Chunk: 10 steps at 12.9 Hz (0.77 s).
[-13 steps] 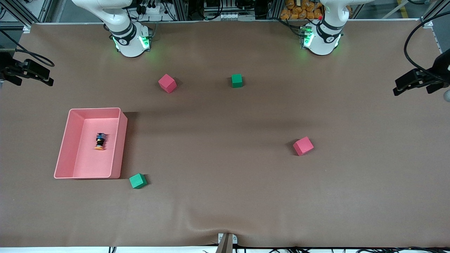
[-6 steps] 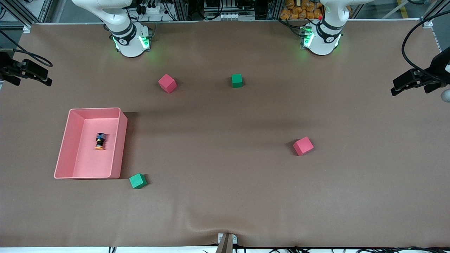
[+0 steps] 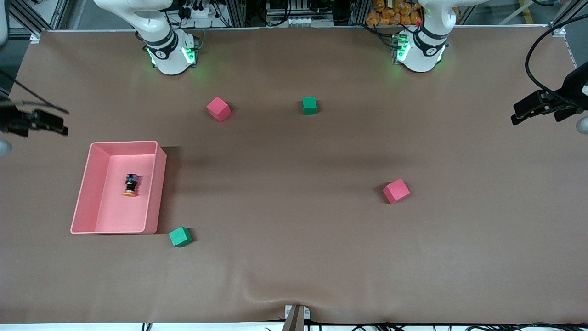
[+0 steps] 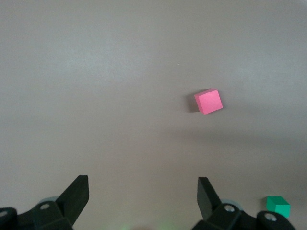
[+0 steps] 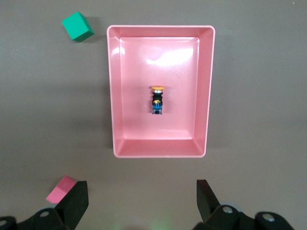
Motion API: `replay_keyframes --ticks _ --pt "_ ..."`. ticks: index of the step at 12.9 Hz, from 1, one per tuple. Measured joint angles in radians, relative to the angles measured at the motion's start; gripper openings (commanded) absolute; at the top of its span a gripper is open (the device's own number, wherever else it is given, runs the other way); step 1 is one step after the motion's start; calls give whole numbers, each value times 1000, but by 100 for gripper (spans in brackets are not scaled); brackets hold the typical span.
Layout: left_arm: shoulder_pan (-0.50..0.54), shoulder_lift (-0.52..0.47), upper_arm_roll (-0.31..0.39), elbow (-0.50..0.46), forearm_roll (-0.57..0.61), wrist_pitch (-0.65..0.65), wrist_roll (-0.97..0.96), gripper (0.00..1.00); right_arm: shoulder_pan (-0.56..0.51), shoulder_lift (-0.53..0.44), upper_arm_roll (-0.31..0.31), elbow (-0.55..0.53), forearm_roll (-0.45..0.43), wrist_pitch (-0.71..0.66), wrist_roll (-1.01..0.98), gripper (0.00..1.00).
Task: Place and upright button with both arms
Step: 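Reach the right gripper toward the yellow button inside the pink tray, then lower the right gripper into the tray and grasp the button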
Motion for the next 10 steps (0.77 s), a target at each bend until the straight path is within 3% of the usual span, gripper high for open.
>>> replay_keyframes --ticks 3,10 --pt "0 0 0 -3 0 0 0 100 4 87 -9 -51 1 149 0 100" --pt "1 0 0 -17 0 -1 0 100 3 170 -28 -372 55 566 -54 100"
